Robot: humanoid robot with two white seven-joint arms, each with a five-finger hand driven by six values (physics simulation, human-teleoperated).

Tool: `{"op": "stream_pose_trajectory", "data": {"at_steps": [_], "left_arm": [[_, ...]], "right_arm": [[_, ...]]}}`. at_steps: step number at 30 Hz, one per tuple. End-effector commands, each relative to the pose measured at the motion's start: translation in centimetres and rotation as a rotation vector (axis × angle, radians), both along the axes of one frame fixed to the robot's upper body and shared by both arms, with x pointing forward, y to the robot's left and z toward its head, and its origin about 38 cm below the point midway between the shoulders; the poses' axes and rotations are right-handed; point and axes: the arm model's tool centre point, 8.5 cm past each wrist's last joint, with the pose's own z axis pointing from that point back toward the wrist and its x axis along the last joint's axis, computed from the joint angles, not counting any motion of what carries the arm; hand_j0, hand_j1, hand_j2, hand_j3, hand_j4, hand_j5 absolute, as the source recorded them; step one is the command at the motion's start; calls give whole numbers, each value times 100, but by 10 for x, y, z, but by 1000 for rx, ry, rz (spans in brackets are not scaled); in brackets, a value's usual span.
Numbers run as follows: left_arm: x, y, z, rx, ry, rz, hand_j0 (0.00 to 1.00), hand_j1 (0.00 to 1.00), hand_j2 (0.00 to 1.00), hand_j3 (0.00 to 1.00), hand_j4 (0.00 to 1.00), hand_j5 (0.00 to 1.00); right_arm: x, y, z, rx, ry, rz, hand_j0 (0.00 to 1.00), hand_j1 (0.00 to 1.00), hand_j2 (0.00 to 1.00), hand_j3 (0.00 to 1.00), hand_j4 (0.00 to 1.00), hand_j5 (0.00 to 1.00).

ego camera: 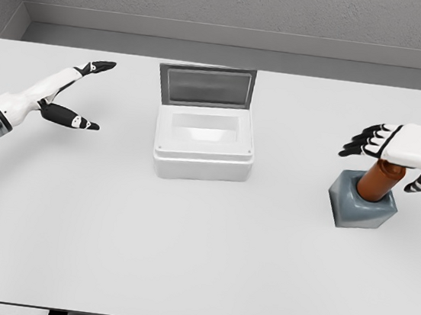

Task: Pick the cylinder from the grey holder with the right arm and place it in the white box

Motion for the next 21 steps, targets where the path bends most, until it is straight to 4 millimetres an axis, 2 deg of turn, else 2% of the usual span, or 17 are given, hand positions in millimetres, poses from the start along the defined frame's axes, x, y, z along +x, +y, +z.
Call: {"op": "stream_pose_trajectory", "data": {"at_steps": [1,5,7,12,14,15,16,17,21], "left_arm": [[0,1,1,-7,-1,3,100,100,100,100,100,100],[0,1,0,-7,1,3,100,100,100,100,100,100],[0,1,1,-6,1,4,100,100,100,100,100,100],[0,1,0,-5,2,3,100,100,100,100,100,100],[0,1,1,-5,0,3,100,100,100,100,100,100],[0,2,0,-6,2,5,100,100,100,100,100,100],[0,1,0,-6,1,4,100,100,100,100,100,100],[0,1,1,-6,-1,4,100,100,100,100,100,100],[0,1,0,-5,1,4,100,100,100,100,100,100]], "right_arm": [[2,-2,0,3,1,-11,100,100,100,100,100,100],[2,0,-3,2,7,-7,100,100,100,100,100,100],[1,-2,-5,-15,21,-7,94,94,94,94,94,94],[0,-1,-6,-18,25,-5,93,93,93,93,93,93],[0,-1,-7,-20,27,-5,80,80,80,80,80,80],[0,-1,-7,-19,27,-3,78,78,78,78,78,78],[0,-1,-7,-25,31,-3,69,69,69,69,69,69],[0,-1,-7,-27,32,-3,64,64,64,64,64,64],[1,-1,-7,-26,31,-1,56,56,56,56,56,56]]}}
